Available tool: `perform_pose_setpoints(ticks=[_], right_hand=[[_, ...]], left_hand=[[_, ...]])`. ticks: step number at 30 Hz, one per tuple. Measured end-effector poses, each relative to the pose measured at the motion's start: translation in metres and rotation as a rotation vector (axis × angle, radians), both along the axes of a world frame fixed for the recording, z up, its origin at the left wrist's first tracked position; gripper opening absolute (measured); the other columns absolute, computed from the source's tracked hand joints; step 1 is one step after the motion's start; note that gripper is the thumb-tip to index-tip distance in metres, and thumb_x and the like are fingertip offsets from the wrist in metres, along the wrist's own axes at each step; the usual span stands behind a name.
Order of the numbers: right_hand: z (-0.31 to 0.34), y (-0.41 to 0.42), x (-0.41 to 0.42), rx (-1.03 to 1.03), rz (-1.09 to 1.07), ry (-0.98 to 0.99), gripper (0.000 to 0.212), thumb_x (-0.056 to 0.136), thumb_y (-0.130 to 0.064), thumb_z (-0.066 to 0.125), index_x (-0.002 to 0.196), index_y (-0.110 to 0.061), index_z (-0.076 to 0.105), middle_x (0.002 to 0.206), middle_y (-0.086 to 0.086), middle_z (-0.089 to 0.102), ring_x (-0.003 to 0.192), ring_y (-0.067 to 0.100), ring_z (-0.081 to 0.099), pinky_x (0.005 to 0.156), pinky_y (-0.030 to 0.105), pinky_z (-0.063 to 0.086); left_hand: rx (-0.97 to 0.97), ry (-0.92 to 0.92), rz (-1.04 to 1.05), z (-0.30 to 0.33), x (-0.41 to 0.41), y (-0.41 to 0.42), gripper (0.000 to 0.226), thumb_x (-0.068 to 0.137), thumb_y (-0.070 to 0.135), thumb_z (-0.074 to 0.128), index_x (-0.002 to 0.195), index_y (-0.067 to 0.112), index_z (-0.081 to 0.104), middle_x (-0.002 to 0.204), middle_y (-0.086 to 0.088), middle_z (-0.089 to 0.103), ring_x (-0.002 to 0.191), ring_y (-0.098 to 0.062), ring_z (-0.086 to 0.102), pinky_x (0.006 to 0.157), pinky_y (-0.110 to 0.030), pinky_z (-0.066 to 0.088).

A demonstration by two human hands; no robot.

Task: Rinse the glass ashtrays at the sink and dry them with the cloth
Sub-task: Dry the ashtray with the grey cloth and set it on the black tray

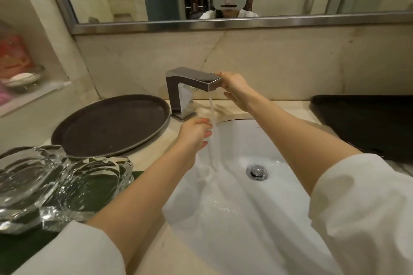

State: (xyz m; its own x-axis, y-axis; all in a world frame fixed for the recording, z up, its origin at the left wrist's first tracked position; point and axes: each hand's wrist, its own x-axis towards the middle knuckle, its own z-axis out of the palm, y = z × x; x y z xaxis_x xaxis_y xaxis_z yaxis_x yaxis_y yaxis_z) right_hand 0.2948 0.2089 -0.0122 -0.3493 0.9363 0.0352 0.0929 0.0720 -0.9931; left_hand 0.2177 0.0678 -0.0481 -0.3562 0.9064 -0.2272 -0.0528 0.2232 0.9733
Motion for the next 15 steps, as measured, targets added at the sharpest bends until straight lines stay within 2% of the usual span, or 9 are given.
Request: perform_pose_setpoints(ticks=[4,9,10,12,14,15], right_hand=[[0.003,-0.008,0.007,-0.004,0.059,-0.088,0.037,0.097,-0.028,0.042,0.13,-0.015,0.053,0.136,0.003,0.051,0.131,0.015,0.04,0.099,0.036,0.027],[0.01,-0.042,0.027,0.004,0.022,-0.076,0.046,0.101,-0.026,0.036,0.145,-0.014,0.03,0.146,0.006,0.037,0.134,0.023,0.035,0.107,0.043,0.03],[0.012,-0.05,0.037,0.001,0.009,-0.075,0.045,0.101,-0.026,0.037,0.144,-0.014,0.03,0.145,0.006,0.041,0.132,0.024,0.039,0.105,0.042,0.033],[0.014,-0.069,0.064,-0.033,0.031,-0.094,0.039,0.099,-0.027,0.042,0.134,-0.011,0.044,0.135,0.005,0.052,0.119,0.024,0.052,0.095,0.038,0.044],[0.011,-0.094,0.092,-0.081,0.116,-0.091,0.029,0.097,-0.028,0.046,0.12,-0.013,0.054,0.123,0.005,0.06,0.102,0.021,0.061,0.085,0.033,0.049],[0.006,-0.108,0.105,-0.099,0.15,-0.122,0.026,0.097,-0.028,0.046,0.118,-0.015,0.055,0.119,0.004,0.062,0.097,0.019,0.062,0.084,0.032,0.05]], left_hand=[[0.003,0.018,-0.053,0.004,0.006,-0.006,0.021,0.096,0.006,0.046,0.115,0.011,0.053,0.127,-0.01,0.055,0.117,-0.022,0.053,0.098,-0.034,0.041],[-0.01,0.118,-0.221,0.01,0.017,-0.021,0.035,0.099,0.022,0.044,0.133,0.013,0.047,0.136,-0.004,0.049,0.124,-0.02,0.047,0.105,-0.037,0.033],[-0.011,0.128,-0.253,0.011,0.02,-0.024,0.036,0.099,0.027,0.044,0.133,0.015,0.046,0.137,-0.003,0.049,0.123,-0.018,0.047,0.105,-0.037,0.031],[-0.012,0.135,-0.302,0.012,0.024,-0.031,0.038,0.099,0.036,0.041,0.131,0.017,0.048,0.137,-0.001,0.05,0.121,-0.017,0.048,0.104,-0.036,0.029],[-0.015,0.143,-0.341,0.012,0.028,-0.037,0.042,0.099,0.041,0.036,0.132,0.017,0.047,0.138,0.0,0.048,0.126,-0.019,0.045,0.109,-0.038,0.025],[-0.021,0.146,-0.362,0.011,0.03,-0.04,0.044,0.099,0.042,0.035,0.133,0.017,0.047,0.139,-0.001,0.048,0.128,-0.02,0.044,0.11,-0.039,0.024]])
